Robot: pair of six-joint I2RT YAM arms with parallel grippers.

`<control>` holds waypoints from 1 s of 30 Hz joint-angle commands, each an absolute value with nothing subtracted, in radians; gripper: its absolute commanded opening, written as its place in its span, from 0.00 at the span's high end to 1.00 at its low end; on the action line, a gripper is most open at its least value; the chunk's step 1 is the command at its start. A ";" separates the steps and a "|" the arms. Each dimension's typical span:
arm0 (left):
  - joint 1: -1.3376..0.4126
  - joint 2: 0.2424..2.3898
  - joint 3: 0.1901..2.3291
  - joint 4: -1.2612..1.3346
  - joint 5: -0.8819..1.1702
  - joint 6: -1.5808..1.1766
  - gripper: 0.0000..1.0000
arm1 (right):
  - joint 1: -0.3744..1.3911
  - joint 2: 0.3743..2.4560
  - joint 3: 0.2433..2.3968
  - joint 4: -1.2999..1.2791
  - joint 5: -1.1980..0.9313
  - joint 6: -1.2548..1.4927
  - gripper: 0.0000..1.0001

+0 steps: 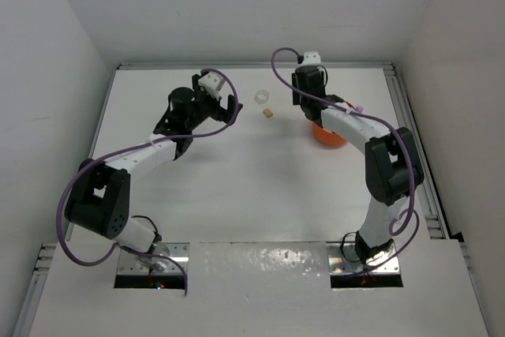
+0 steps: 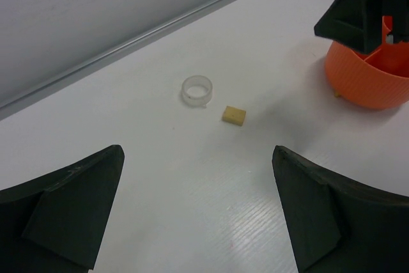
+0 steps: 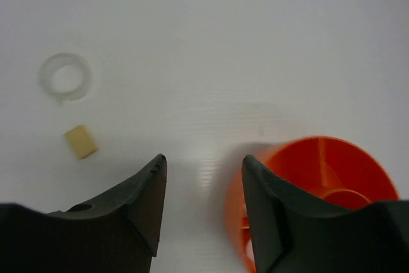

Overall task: Sort the stationery into containers
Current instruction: Place the stationery in the storage box, then pick up the stationery from the center of the board.

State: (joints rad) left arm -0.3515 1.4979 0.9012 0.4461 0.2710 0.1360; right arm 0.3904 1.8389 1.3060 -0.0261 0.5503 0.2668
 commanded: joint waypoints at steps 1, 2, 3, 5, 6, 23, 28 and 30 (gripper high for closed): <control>-0.339 1.460 0.905 0.489 0.221 0.103 0.00 | 0.413 1.813 1.351 0.048 0.146 0.109 0.52; -0.337 1.460 0.904 0.489 0.207 0.097 0.00 | 0.413 1.848 1.440 0.048 0.070 0.109 0.51; -0.336 1.457 0.904 0.488 0.181 0.089 0.00 | 0.413 1.894 1.501 -0.065 0.007 0.154 0.44; -0.331 1.451 0.902 0.482 0.157 0.084 0.00 | 0.393 2.051 1.729 -0.266 -0.176 0.189 0.39; -0.327 1.444 0.900 0.480 0.137 0.084 0.00 | 0.393 2.098 1.791 -0.319 -0.213 0.199 0.37; -0.314 1.428 0.887 0.489 0.098 0.068 0.00 | 0.417 2.436 2.002 -0.494 -0.055 0.205 0.39; -0.314 1.424 0.881 0.499 0.097 0.066 0.00 | 0.440 2.474 2.023 -0.462 0.047 0.213 0.48; -0.310 1.420 0.882 0.499 0.095 0.066 0.00 | 0.439 2.482 2.036 -0.454 0.083 0.225 0.58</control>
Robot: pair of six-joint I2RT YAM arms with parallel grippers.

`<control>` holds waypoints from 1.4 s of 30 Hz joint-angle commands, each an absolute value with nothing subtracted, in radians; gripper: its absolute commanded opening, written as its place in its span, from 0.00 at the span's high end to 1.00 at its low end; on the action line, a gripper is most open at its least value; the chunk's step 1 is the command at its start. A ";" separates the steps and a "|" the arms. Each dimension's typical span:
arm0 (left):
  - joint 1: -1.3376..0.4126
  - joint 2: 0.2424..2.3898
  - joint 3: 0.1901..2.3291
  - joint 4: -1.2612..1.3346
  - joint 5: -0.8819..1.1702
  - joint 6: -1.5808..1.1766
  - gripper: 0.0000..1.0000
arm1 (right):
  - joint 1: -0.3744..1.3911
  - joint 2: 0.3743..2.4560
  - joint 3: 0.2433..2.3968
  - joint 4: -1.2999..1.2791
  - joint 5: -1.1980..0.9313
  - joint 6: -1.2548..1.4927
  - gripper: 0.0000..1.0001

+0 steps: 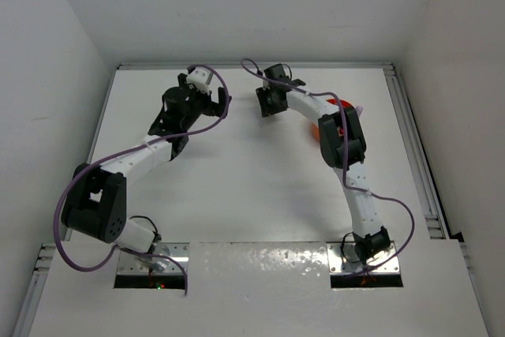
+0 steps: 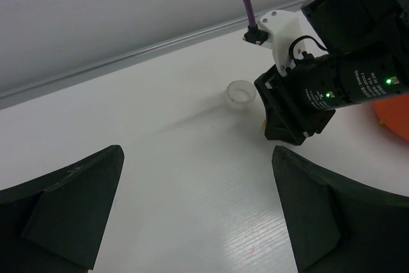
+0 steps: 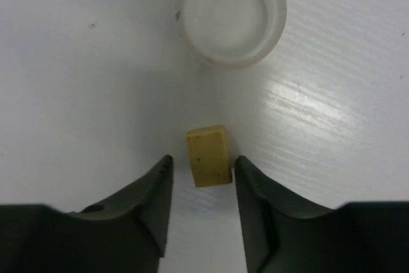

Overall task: Sort the stationery into containers
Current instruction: Pick up the stationery from the center of the board, then place the stationery in the storage box.

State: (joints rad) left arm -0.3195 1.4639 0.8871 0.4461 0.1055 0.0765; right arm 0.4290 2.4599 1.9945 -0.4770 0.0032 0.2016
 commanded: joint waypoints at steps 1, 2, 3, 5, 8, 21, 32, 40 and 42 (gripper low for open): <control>-0.310 1.420 0.882 0.500 0.092 0.066 0.00 | 0.439 2.479 2.036 -0.453 0.090 0.229 0.61; -0.308 1.419 0.882 0.502 0.091 0.064 0.00 | 0.440 2.477 2.033 -0.448 0.094 0.229 0.63; -0.307 1.419 0.881 0.508 0.092 0.066 0.00 | 0.439 2.474 2.017 -0.428 0.098 0.224 0.68; -0.305 1.420 0.881 0.514 0.086 0.066 0.00 | 0.439 2.467 2.003 -0.413 0.100 0.216 0.79; -0.307 1.425 0.884 0.518 0.083 0.060 0.00 | 0.440 2.454 2.002 -0.425 0.098 0.216 1.00; -0.313 1.431 0.865 0.546 0.069 0.034 0.00 | 0.420 1.915 1.551 -0.144 0.409 0.386 1.00; -0.307 1.436 0.853 0.569 0.066 0.031 0.00 | 0.321 1.879 1.482 -0.186 0.614 0.515 1.00; -0.304 1.430 0.850 0.551 0.054 0.017 0.00 | 0.301 1.867 1.399 -0.162 0.614 0.638 1.00; -0.305 1.431 0.853 0.549 0.057 0.014 0.00 | 0.299 1.882 1.408 -0.184 0.621 0.664 1.00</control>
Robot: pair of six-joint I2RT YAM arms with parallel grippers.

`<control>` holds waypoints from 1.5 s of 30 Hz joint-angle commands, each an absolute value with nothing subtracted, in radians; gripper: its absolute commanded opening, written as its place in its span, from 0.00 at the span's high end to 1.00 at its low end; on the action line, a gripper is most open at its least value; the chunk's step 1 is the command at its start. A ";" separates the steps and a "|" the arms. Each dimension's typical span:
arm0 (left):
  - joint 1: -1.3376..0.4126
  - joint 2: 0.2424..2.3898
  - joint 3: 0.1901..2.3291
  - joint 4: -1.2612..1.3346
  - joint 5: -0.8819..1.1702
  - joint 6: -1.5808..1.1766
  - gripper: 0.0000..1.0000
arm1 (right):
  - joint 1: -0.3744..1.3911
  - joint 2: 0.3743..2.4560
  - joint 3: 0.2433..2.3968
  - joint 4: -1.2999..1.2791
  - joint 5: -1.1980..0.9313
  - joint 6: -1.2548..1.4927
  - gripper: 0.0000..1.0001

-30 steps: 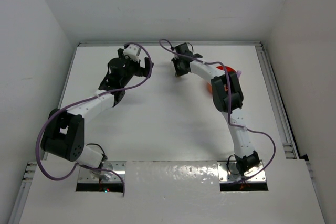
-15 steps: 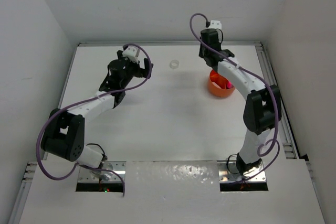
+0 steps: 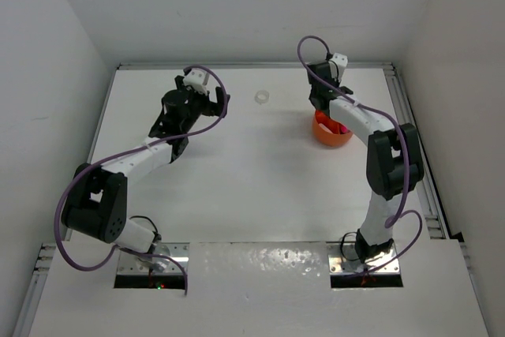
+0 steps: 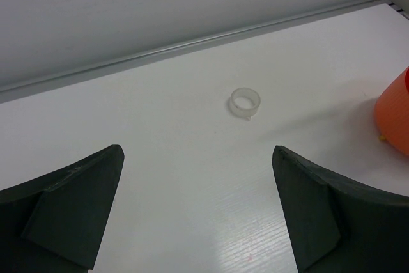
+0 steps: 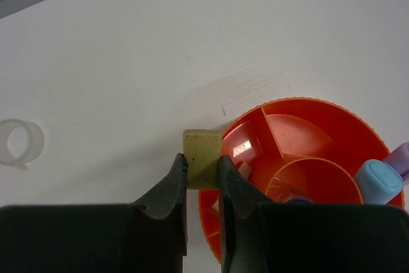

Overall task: Sort the stationery into containers
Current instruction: Place the stationery in the storage box.

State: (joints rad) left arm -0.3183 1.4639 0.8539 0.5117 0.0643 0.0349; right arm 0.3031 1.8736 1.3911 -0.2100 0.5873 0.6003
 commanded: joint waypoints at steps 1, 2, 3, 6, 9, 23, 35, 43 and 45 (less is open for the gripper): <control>-0.304 1.433 0.854 0.549 0.057 0.012 0.00 | 0.298 1.882 1.401 -0.184 0.629 0.675 1.00; -0.304 1.434 0.853 0.551 0.058 0.012 0.00 | 0.295 1.881 1.394 -0.186 0.627 0.687 1.00; -0.304 1.434 0.853 0.552 0.057 0.012 0.00 | 0.291 1.878 1.388 -0.183 0.630 0.712 1.00; -0.305 1.434 0.853 0.555 0.055 0.012 0.00 | 0.293 1.870 1.358 -0.170 0.646 0.736 0.99; -0.305 1.433 0.853 0.554 0.049 0.015 0.00 | 0.291 1.879 1.358 -0.179 0.641 0.741 0.99; -0.304 1.431 0.842 0.566 0.043 0.015 0.00 | 0.298 1.878 1.342 -0.204 0.673 0.793 0.93; -0.305 1.425 0.834 0.572 0.048 0.017 0.00 | 0.307 1.865 1.328 -0.193 0.696 0.784 0.66; -0.304 1.420 0.834 0.578 0.046 0.023 0.00 | 0.333 1.859 1.330 -0.134 0.687 0.666 0.69; -0.305 1.420 0.833 0.580 0.049 0.020 0.00 | 0.345 1.853 1.307 -0.055 0.628 0.606 0.80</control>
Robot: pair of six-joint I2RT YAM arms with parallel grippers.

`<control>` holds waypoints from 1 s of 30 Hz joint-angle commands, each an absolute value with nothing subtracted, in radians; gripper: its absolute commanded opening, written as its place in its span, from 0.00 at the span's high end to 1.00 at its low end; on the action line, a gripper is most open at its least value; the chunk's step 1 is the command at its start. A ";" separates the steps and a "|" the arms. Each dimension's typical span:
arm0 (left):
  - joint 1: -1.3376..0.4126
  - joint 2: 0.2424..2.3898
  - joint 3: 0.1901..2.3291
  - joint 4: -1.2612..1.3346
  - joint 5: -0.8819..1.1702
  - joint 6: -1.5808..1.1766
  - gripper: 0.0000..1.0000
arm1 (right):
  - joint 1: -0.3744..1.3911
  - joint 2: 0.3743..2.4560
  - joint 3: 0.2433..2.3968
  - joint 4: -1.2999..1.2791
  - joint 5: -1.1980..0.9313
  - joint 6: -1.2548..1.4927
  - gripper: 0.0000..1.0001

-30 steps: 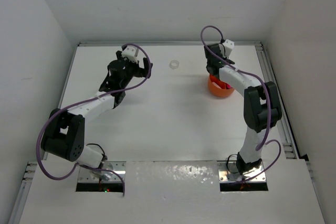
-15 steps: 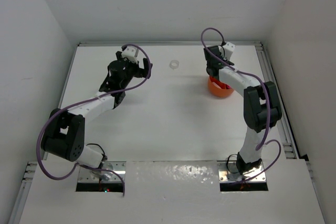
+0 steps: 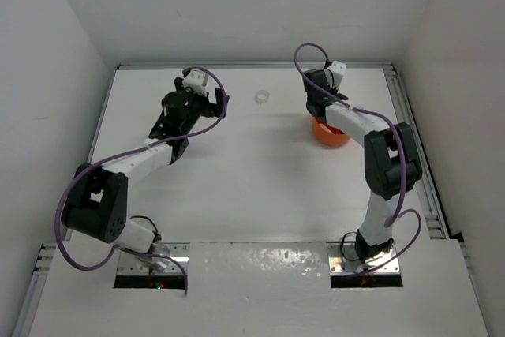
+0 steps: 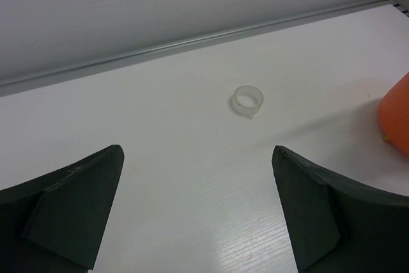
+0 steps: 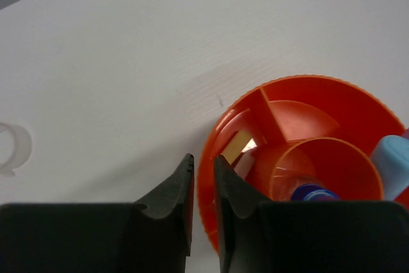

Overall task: Sort the stationery into containers
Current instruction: Place the stationery in the storage box.

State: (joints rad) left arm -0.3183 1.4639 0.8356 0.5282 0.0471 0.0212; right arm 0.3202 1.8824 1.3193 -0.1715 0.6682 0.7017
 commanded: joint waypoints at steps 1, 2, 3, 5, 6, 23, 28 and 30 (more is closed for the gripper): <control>-0.305 1.419 0.828 0.583 0.049 0.018 0.00 | 0.353 1.855 1.305 -0.052 0.614 0.579 0.84; -0.305 1.419 0.827 0.584 0.051 0.018 0.00 | 0.356 1.861 1.308 -0.063 0.609 0.581 0.89; -0.305 1.417 0.825 0.586 0.052 0.015 0.00 | 0.357 1.862 1.308 -0.077 0.603 0.598 0.89; -0.305 1.417 0.824 0.584 0.055 0.011 0.00 | 0.356 1.861 1.298 -0.087 0.601 0.615 0.89; -0.305 1.419 0.824 0.584 0.058 0.011 0.00 | 0.357 1.858 1.292 -0.086 0.603 0.620 0.89; -0.313 1.433 0.830 0.575 0.049 -0.011 0.00 | 0.362 1.827 1.256 -0.113 0.600 0.600 0.88; -0.308 1.440 0.847 0.583 0.029 -0.026 0.00 | 0.364 1.784 1.200 -0.112 0.594 0.611 0.87; -0.310 1.439 0.850 0.594 0.028 -0.023 0.00 | 0.368 1.769 1.183 -0.107 0.594 0.611 0.87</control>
